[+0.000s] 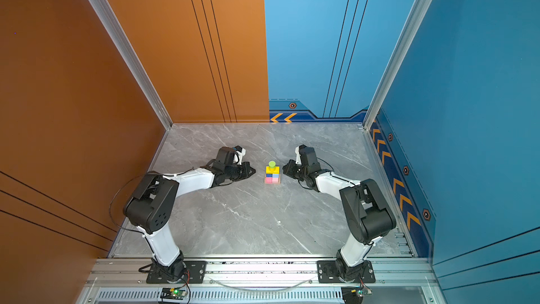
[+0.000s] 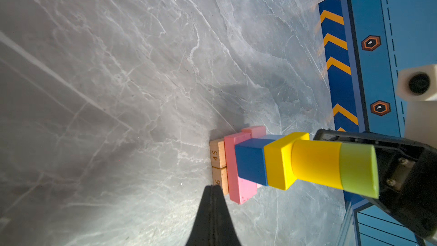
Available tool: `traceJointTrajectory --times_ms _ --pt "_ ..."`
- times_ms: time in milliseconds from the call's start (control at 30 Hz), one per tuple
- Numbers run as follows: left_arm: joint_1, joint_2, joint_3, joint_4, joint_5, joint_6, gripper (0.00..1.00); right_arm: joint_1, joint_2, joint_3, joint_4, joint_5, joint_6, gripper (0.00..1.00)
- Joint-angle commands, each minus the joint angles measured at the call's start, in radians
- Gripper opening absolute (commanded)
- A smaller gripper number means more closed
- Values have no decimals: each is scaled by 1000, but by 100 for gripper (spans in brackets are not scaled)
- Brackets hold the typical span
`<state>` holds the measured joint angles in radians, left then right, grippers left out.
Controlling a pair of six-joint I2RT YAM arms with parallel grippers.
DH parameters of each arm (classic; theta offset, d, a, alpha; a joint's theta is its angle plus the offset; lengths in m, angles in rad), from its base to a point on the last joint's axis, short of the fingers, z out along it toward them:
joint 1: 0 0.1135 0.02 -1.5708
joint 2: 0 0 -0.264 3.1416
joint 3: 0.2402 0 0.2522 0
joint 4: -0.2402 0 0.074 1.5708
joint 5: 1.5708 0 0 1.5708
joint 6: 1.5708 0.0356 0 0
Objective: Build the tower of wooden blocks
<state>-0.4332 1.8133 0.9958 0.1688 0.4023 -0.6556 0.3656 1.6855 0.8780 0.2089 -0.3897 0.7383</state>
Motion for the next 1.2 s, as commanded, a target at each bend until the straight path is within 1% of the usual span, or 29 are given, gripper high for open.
traceJointTrajectory --times_ms 0,100,167,1167 --pt "-7 13 27 1 29 11 0 12 23 26 20 -6 17 0" --pt "-10 19 28 1 30 11 0 16 28 30 24 -8 19 0" --pt "-11 23 59 1 32 10 0 19 29 33 25 -7 18 0" --pt "-13 40 72 1 46 8 0 33 47 41 23 -12 30 0"
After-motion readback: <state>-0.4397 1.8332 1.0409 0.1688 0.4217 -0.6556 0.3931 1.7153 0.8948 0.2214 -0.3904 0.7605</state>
